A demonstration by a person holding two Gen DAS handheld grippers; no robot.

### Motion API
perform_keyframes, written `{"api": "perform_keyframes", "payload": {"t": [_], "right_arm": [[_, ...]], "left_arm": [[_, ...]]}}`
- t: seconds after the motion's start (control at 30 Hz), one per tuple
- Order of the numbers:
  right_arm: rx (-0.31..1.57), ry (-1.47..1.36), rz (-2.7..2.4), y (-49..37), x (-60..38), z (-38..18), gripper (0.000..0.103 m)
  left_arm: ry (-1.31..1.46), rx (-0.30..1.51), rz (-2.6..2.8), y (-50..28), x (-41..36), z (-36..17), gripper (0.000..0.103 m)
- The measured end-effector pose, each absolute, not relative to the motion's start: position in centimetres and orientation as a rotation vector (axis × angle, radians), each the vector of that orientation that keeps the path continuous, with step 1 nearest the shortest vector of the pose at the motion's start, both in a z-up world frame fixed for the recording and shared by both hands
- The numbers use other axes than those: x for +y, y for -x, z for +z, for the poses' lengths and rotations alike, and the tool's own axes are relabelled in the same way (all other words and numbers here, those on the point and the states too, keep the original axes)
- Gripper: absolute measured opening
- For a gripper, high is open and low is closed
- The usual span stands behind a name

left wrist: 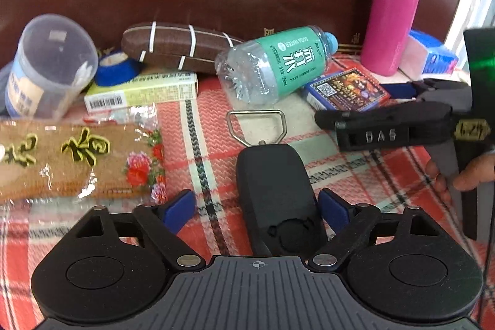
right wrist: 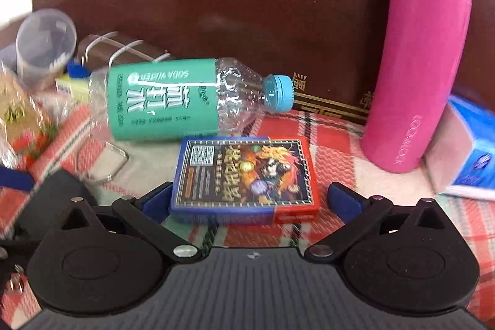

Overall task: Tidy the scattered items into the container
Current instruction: 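Grasp the black key fob with the left tool while the right tool grasps the blue card box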

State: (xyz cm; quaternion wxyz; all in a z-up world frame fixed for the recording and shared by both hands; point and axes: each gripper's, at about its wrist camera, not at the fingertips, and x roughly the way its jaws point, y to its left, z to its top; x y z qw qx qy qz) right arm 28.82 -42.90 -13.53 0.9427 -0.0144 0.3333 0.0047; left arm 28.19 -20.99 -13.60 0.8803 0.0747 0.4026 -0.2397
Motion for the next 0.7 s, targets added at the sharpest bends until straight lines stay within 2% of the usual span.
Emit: {"api": "perform_keyframes", "payload": {"t": [0.03, 0.07, 0.13, 0.37, 0.7], "right_arm": [[0.674, 0.009, 0.009, -28.8, -43.1, -13.6, 0.102], [0.670, 0.013, 0.004, -28.7, -42.9, -13.6, 0.098], [0.663, 0.035, 0.006, -28.2, -42.5, -13.4, 0.092], [0.683, -0.004, 0.047, -24.5, -41.1, -12.7, 0.092], [0.763, 0.007, 0.245, -16.7, -37.5, -12.1, 0.093]], "left_arm": [[-0.168, 0.832, -0.509, -28.0, -21.1, -13.5, 0.069], [-0.180, 0.826, -0.518, -27.9, -21.1, -13.4, 0.054], [-0.196, 0.820, -0.524, -27.6, -21.2, -13.3, 0.053], [-0.203, 0.838, -0.543, -25.9, -19.7, -13.2, 0.053], [-0.203, 0.884, -0.550, -20.8, -13.0, -12.8, 0.053]]}}
